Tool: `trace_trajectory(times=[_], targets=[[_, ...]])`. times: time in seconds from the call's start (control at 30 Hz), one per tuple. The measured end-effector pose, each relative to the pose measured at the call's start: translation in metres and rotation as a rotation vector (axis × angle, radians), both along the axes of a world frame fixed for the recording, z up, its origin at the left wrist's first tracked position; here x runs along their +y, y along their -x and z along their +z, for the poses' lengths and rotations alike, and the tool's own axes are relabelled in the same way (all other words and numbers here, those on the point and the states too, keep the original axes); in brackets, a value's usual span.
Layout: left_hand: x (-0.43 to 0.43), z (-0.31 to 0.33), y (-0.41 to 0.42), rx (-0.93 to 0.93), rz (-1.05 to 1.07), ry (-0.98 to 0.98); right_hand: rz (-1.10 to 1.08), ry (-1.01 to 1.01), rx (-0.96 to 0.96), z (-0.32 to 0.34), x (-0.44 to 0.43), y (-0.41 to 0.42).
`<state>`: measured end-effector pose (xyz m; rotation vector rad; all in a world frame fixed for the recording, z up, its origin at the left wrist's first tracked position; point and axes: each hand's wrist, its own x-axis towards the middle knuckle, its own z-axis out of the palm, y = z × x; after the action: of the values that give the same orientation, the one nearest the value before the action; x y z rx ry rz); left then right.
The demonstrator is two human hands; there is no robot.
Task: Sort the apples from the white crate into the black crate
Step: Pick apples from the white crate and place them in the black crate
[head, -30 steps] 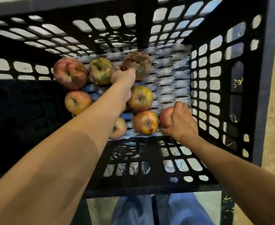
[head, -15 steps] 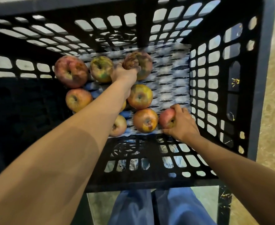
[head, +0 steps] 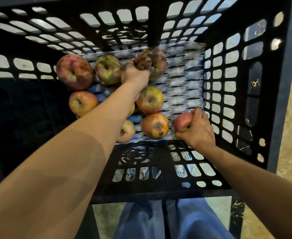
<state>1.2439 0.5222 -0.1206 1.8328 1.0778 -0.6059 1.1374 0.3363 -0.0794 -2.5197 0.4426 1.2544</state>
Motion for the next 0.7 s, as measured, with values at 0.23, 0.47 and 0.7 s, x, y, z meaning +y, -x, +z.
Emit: trace_trajectory(times=[0.23, 0.47, 0.7], targets=[[-0.004, 0.007, 0.003, -0.001, -0.023, 0.004, -0.002, -0.017, 0.048, -0.005, -0.005, -0.006], [-0.013, 0.015, 0.006, 0.001, -0.005, -0.053, -0.083, 0.011, 0.062, -0.010, 0.000, 0.001], [-0.009, 0.016, 0.005, 0.036, -0.027, -0.063, -0.147, 0.017, 0.131, -0.011, -0.003, -0.003]])
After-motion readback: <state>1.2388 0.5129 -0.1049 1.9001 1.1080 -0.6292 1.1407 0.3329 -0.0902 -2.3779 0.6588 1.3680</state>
